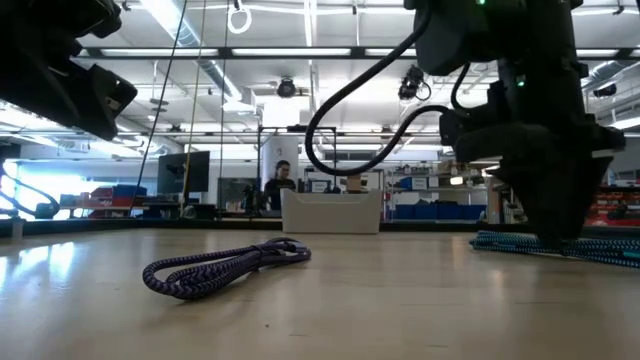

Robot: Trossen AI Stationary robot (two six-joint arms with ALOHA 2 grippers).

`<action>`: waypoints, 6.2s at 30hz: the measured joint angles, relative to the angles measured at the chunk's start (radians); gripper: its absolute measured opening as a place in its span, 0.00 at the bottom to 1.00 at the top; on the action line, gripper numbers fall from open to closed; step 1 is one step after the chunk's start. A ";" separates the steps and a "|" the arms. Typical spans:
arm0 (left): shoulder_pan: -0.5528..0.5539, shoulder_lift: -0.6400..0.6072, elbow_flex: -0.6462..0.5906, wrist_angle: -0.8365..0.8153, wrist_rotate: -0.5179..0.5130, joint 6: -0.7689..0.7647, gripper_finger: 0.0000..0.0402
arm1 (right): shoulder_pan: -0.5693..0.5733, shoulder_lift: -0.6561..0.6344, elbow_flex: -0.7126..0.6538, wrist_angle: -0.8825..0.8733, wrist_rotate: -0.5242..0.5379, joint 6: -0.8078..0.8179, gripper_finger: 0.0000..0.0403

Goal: Pick and place USB-C Cables
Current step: Put the blue charger cable into the gray bin, then put the dark blue charger cable into the gray bin

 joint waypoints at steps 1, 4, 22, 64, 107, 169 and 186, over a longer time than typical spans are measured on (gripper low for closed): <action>0.000 0.000 0.000 0.008 0.000 0.000 0.43 | -0.001 0.000 0.000 0.002 0.000 -0.010 0.42; 0.000 0.000 0.000 0.038 0.000 0.000 0.43 | -0.007 0.000 0.000 0.004 0.000 -0.037 0.42; 0.001 0.000 0.001 0.135 -0.053 0.061 0.43 | -0.006 -0.002 0.001 0.032 0.019 -0.114 0.02; 0.070 -0.002 0.001 0.165 -0.132 0.026 0.43 | -0.591 -0.003 0.413 0.159 0.455 -1.615 0.00; 0.233 -0.002 0.001 0.182 -0.088 0.113 0.43 | -0.779 -0.001 0.301 0.580 0.128 -1.904 0.15; 0.095 0.217 0.001 0.440 -0.034 -0.262 0.43 | -0.039 0.229 0.300 0.661 -0.081 -1.628 0.31; 0.079 0.217 0.001 0.433 -0.033 -0.262 0.43 | -0.028 0.305 0.301 0.761 -0.018 -1.659 0.31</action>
